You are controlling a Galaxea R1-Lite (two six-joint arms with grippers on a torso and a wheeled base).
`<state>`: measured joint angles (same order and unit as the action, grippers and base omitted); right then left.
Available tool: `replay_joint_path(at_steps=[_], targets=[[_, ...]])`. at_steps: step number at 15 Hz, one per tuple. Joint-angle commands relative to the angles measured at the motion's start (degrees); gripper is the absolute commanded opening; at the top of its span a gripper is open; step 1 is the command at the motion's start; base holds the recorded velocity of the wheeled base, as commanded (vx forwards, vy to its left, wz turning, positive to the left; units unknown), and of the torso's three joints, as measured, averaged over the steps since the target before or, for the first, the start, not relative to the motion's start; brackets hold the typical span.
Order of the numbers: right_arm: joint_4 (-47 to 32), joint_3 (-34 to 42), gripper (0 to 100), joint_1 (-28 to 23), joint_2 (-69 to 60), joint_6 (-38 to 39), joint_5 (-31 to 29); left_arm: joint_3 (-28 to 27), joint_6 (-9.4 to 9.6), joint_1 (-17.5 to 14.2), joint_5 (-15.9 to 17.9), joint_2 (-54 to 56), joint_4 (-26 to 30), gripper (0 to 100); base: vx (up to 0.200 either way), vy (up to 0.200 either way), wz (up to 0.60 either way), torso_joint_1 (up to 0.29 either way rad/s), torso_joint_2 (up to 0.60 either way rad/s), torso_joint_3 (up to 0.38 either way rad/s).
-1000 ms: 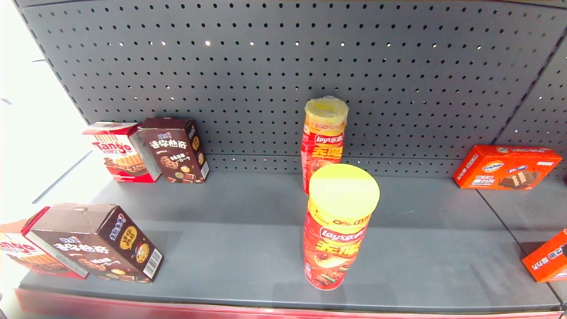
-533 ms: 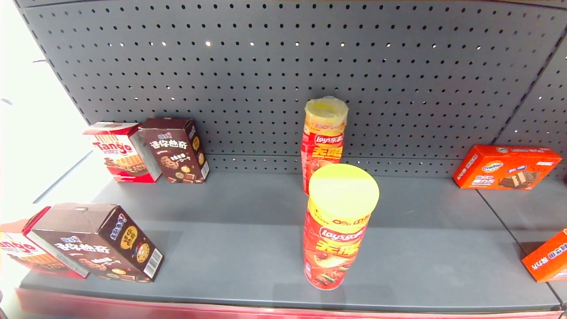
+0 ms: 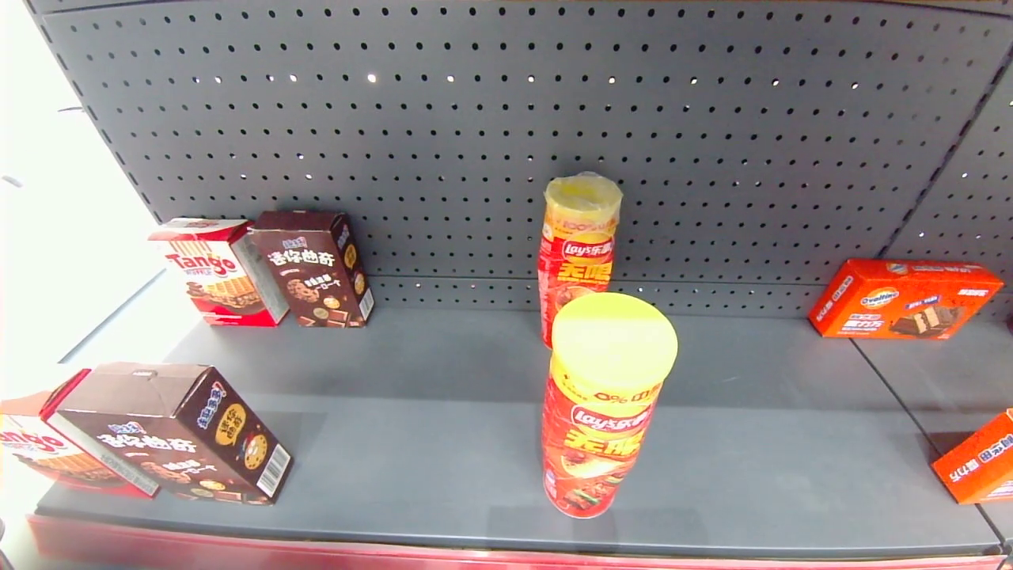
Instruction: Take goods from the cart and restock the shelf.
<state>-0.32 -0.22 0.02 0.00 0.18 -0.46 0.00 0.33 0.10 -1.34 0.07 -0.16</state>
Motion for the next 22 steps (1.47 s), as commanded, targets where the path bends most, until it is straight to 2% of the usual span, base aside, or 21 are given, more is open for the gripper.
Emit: replay_joint_path(at_steps=[1,4,5,8,10,22], targets=[[0.1,0.0,100,0.0,0.0,0.0,0.0,0.0,0.11,0.0,-0.1,-0.1,0.0,100,0.000,0.000,0.00,0.000,0.00,0.000],[0.0,0.0,100,0.0,0.0,0.0,0.0,-0.1,0.29,0.0,3.0,-0.1,0.1,100,0.000,0.000,0.00,0.000,0.00,0.000],[0.0,0.0,100,0.1,0.0,0.0,0.0,0.0,0.90,0.0,3.4,-0.1,0.1,100,0.000,0.000,0.00,0.000,0.00,0.000],[0.1,0.0,100,0.1,0.0,0.0,0.0,-0.1,0.46,0.0,3.2,-0.1,0.1,100,0.000,0.000,0.00,0.000,0.00,0.000],[0.1,0.0,100,0.1,0.0,0.0,0.0,-0.1,0.64,0.0,3.3,-0.1,0.1,100,0.000,0.000,-0.60,-0.002,0.00,0.002],[0.1,0.0,100,0.1,0.0,0.0,0.1,0.0,0.37,0.0,2.7,-0.1,0.1,100,0.000,0.000,0.00,0.000,0.00,0.000]])
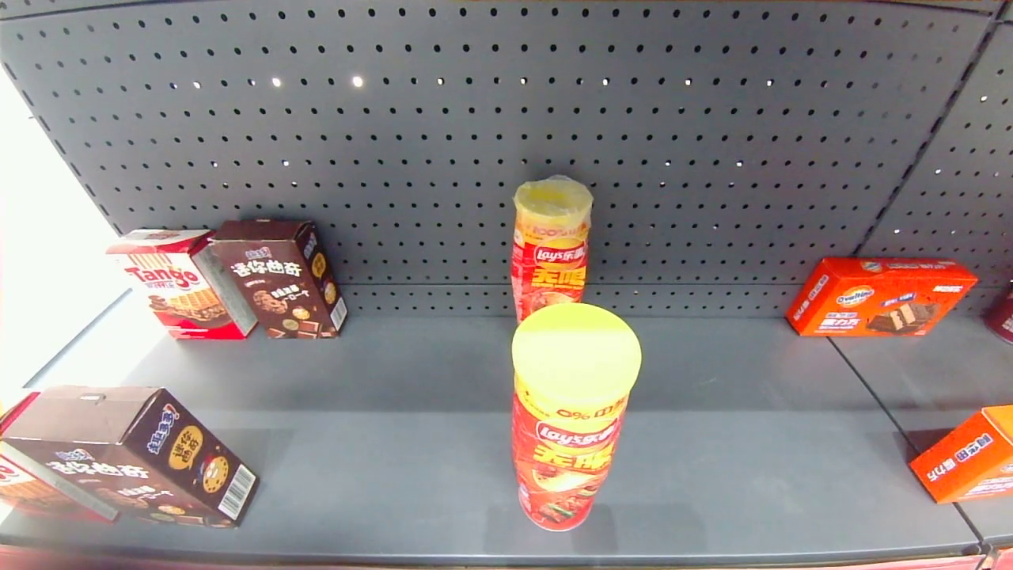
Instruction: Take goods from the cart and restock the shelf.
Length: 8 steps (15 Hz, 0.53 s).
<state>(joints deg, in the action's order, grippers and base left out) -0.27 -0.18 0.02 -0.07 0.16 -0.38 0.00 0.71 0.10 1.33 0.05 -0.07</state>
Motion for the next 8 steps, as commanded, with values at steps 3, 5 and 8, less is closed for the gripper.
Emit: replay_joint_path(at_steps=[3,5,8], targets=[[0.0,0.0,100,0.0,0.1,0.0,0.0,0.0,0.00,0.0,0.0,0.0,0.0,100,0.000,0.000,0.00,0.000,0.00,0.000],[0.0,0.0,100,0.1,0.1,0.0,0.0,0.0,0.00,0.0,0.0,0.0,0.0,100,-0.100,0.000,0.00,0.001,0.00,0.001],[0.0,0.0,100,0.1,0.1,0.0,0.0,-0.1,0.00,0.0,0.1,0.0,0.0,100,0.000,0.000,0.00,0.000,0.00,0.000]])
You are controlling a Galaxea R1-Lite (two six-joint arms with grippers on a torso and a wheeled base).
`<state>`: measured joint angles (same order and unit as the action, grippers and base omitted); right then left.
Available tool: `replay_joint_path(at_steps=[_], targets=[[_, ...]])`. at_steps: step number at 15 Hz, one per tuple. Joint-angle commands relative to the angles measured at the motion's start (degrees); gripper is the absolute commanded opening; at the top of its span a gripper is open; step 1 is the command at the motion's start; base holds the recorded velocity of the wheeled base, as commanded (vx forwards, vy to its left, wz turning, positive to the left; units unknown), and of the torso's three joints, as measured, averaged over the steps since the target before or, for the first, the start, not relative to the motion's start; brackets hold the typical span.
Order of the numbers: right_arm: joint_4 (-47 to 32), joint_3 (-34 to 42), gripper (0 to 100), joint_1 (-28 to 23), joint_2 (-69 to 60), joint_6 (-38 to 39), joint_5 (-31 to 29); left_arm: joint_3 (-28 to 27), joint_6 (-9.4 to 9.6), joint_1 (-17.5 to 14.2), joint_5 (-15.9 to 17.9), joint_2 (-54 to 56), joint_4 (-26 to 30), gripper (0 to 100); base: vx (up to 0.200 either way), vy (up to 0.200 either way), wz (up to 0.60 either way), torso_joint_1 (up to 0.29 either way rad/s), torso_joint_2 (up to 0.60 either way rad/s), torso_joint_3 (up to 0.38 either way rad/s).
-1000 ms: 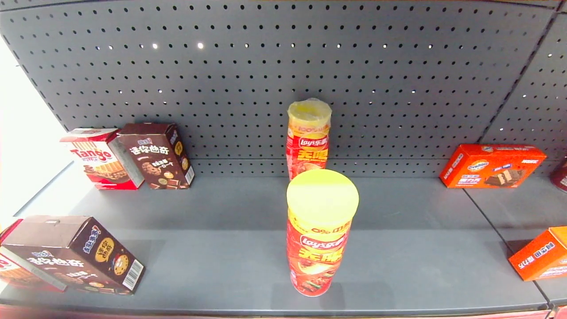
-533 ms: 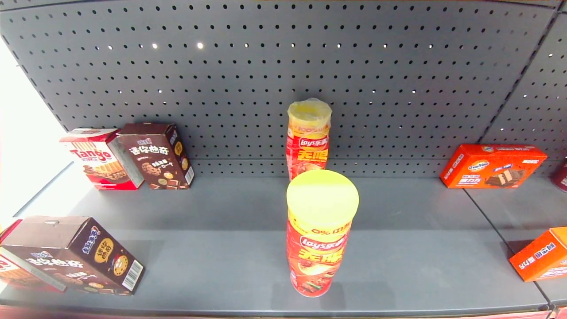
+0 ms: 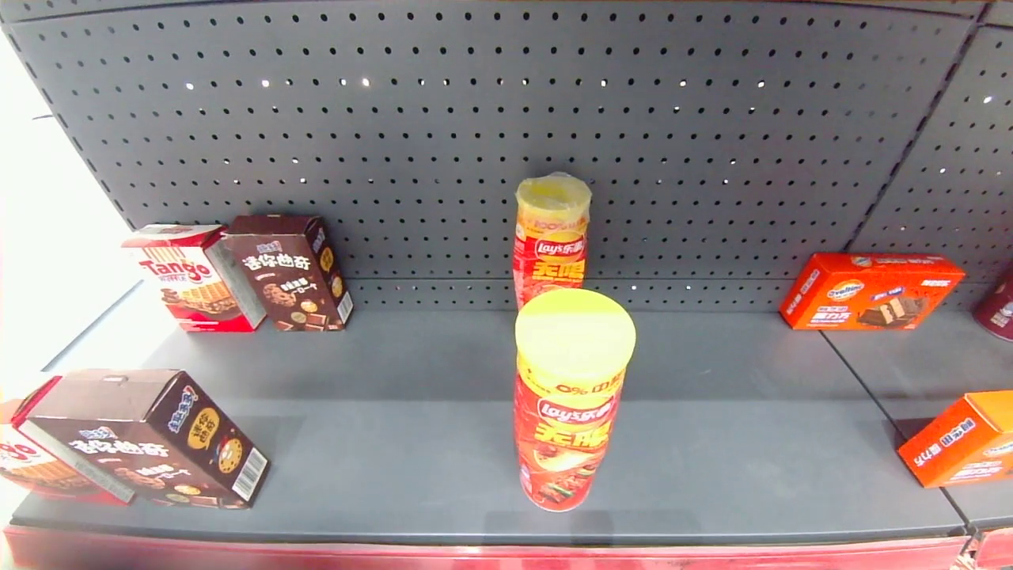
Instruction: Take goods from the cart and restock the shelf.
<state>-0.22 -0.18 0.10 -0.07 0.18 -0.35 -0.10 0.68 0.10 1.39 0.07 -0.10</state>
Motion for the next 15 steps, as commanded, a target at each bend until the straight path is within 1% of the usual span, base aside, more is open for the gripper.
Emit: replay_joint_path(at_steps=[1,15], targets=[[0.0,0.0,100,0.0,0.1,0.0,-0.1,0.1,0.02,0.0,0.0,-0.1,0.0,100,0.000,0.000,0.00,0.000,0.00,0.000],[0.0,0.0,100,-0.1,0.1,0.0,0.0,0.0,0.02,0.0,0.0,-0.1,0.0,100,0.000,0.000,0.00,0.000,0.00,0.000]])
